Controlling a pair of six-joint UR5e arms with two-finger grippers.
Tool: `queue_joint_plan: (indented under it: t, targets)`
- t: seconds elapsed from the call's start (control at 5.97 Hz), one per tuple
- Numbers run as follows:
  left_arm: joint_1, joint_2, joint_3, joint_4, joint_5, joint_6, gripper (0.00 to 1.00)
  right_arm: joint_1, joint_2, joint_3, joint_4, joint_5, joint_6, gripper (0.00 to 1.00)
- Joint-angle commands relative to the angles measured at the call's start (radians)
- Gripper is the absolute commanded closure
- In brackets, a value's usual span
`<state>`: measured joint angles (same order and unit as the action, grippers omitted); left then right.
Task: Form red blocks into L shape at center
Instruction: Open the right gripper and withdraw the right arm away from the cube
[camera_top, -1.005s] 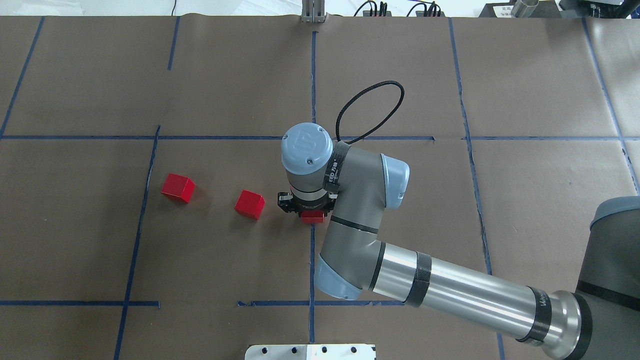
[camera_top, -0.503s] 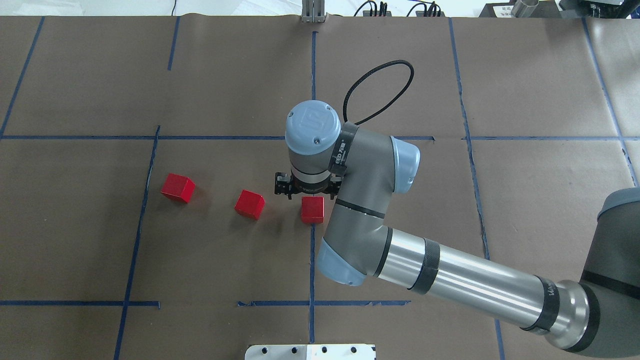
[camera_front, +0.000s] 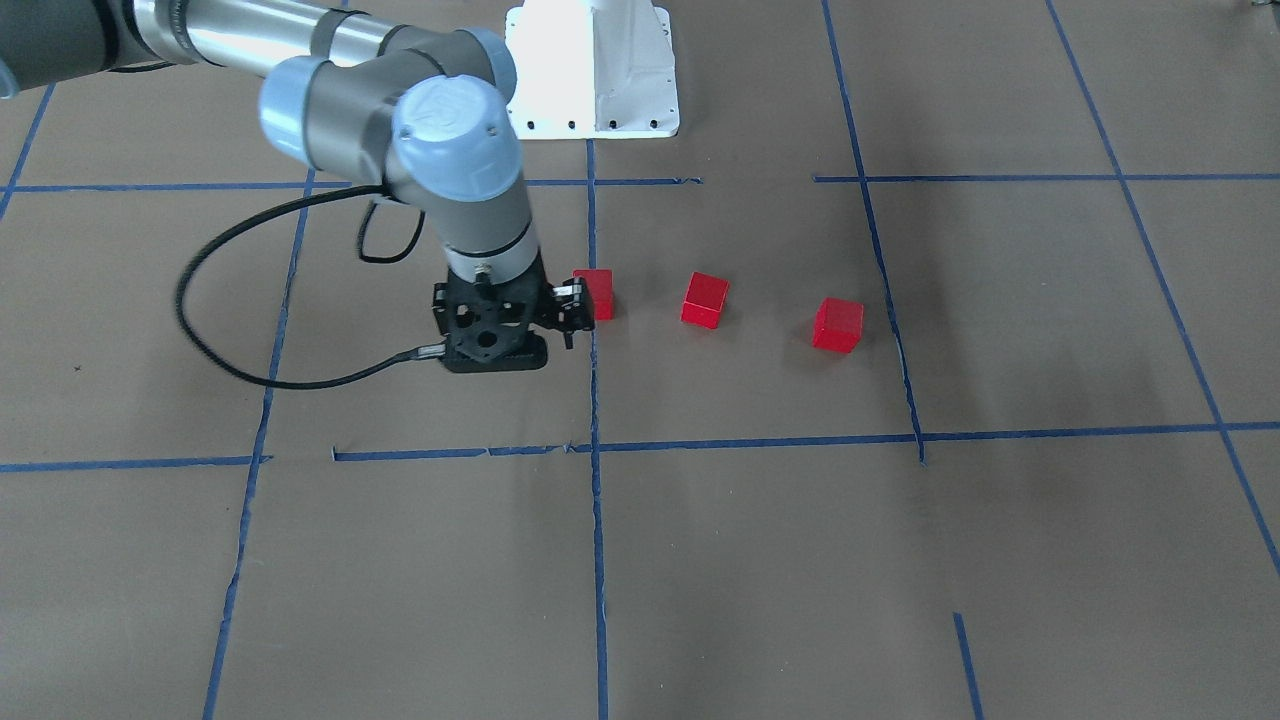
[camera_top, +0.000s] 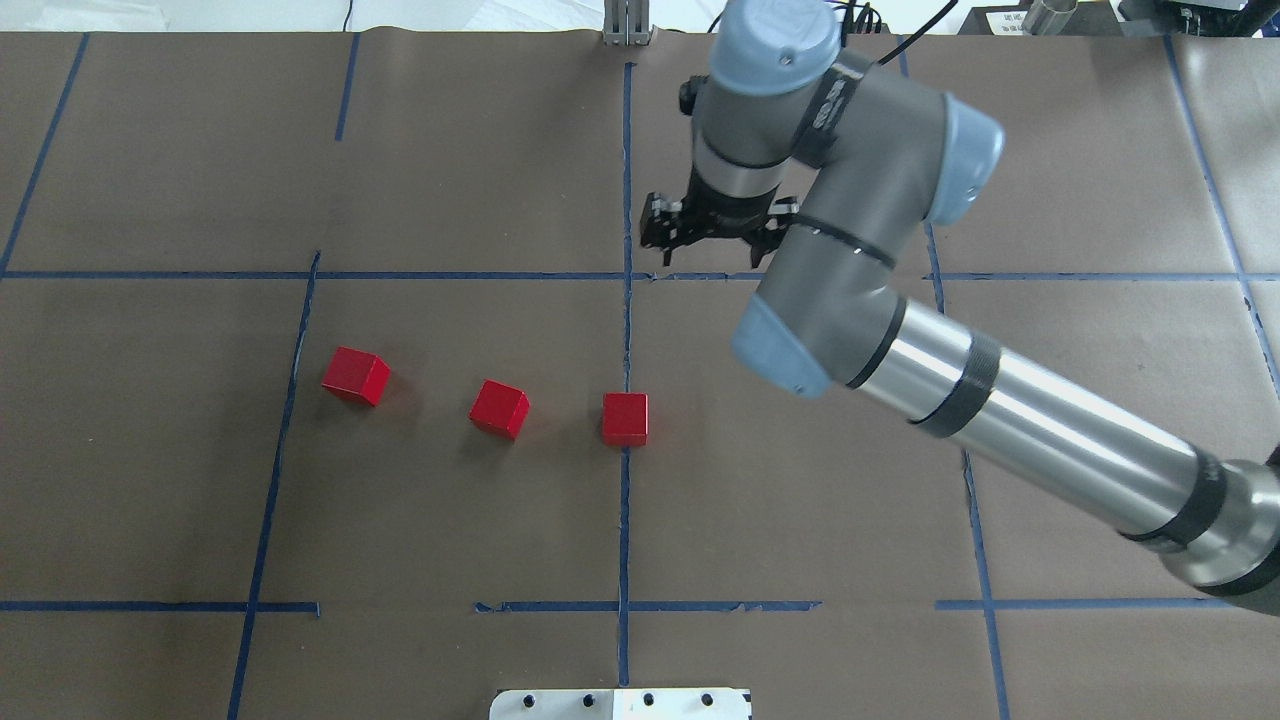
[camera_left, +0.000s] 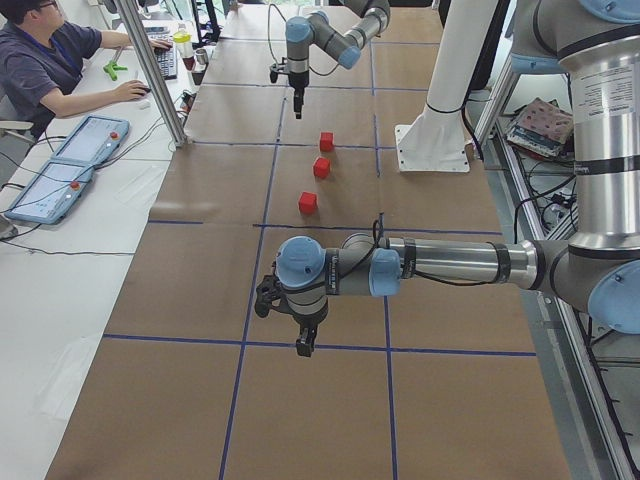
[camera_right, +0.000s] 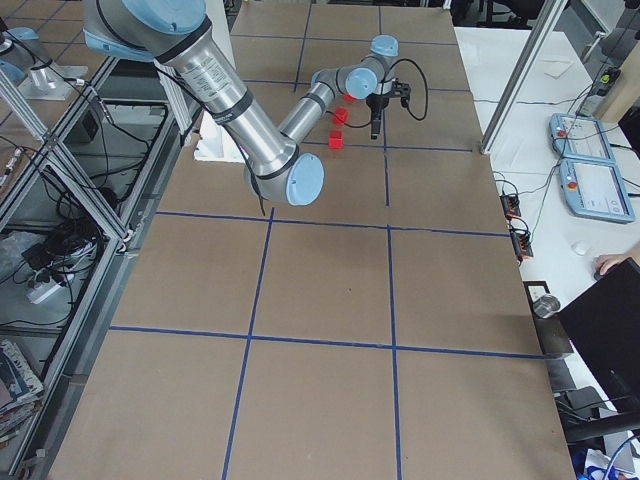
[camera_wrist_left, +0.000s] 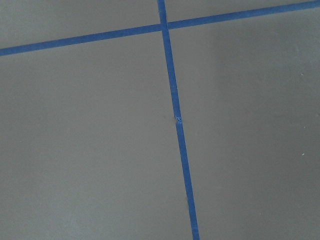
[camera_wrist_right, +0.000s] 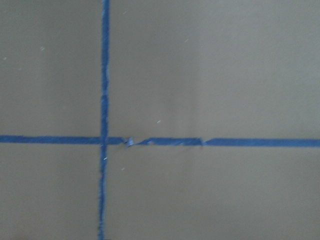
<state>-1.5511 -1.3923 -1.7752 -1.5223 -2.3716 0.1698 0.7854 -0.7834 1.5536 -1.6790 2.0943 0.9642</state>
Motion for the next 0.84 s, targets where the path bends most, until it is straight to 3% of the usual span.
queue_joint_plan:
  t: [0.0,0.34,0.5,0.67]
  targets:
    - [0.002,-0.013,-0.001,-0.004,0.005,-0.010,0.00,0.243,-0.182,0.057,-0.047,0.093,-0.438,0.00]
    - [0.002,-0.072,0.002,-0.082,0.006,-0.012,0.00,0.438,-0.354,0.065,-0.047,0.110,-0.848,0.00]
    - [0.002,-0.100,0.019,-0.088,-0.004,-0.009,0.00,0.536,-0.469,0.077,-0.041,0.191,-1.031,0.00]
    - [0.003,-0.105,-0.003,-0.091,-0.006,-0.013,0.00,0.652,-0.570,0.080,-0.045,0.216,-1.235,0.00]
